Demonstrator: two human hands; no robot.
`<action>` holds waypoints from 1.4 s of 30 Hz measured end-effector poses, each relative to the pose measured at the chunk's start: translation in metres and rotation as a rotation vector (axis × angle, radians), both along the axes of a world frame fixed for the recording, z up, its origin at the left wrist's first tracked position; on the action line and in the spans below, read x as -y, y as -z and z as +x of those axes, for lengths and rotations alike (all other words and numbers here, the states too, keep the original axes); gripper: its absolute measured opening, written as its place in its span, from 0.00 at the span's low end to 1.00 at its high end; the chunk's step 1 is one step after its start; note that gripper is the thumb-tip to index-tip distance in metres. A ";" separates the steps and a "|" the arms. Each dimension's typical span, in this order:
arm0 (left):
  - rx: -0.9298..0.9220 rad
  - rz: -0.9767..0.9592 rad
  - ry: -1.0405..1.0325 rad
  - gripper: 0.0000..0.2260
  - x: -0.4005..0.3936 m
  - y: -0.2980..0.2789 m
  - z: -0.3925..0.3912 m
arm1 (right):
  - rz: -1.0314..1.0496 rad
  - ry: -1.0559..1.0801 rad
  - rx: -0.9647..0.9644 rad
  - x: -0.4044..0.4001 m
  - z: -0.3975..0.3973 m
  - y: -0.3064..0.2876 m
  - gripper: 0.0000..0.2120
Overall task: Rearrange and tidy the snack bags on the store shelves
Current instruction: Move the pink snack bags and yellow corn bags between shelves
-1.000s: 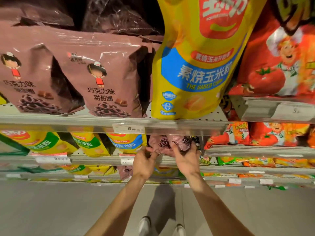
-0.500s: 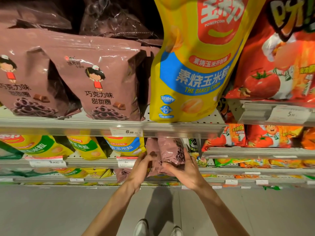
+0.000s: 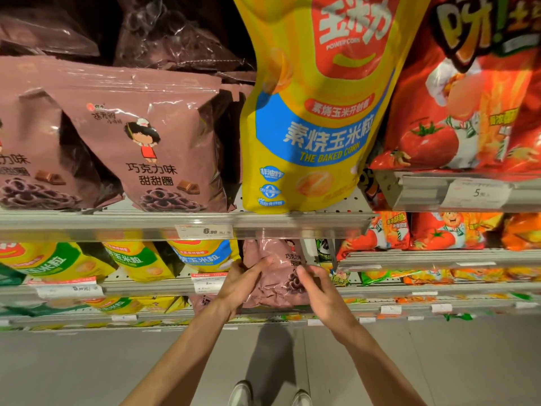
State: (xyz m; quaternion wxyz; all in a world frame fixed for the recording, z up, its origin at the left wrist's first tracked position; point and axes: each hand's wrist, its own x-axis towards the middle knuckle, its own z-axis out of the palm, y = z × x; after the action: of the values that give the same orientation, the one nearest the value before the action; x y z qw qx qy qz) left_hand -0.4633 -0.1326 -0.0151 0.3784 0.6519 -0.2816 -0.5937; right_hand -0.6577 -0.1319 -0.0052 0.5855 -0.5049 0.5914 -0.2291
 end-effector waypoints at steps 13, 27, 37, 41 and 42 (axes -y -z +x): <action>-0.067 0.001 -0.048 0.29 -0.014 -0.012 -0.003 | 0.339 -0.016 0.100 0.031 -0.001 0.036 0.42; 0.021 0.019 -0.056 0.35 -0.044 -0.039 -0.043 | 0.264 -0.159 0.127 0.019 -0.042 0.003 0.36; 0.072 0.003 0.066 0.44 -0.082 -0.062 -0.031 | 0.222 -0.190 0.137 -0.023 -0.052 -0.052 0.36; 0.065 -0.068 0.144 0.31 -0.092 -0.088 -0.014 | 0.139 -0.154 0.101 -0.049 -0.039 -0.085 0.34; 0.054 -0.079 0.168 0.32 -0.096 -0.093 -0.009 | 0.118 -0.140 0.104 -0.055 -0.034 -0.092 0.35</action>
State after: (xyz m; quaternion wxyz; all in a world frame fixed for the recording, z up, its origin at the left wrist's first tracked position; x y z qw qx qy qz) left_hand -0.4726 -0.0370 0.0784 0.3450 0.6263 -0.3685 -0.5941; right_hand -0.6917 -0.0767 0.0866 0.6585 -0.4971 0.5362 -0.1783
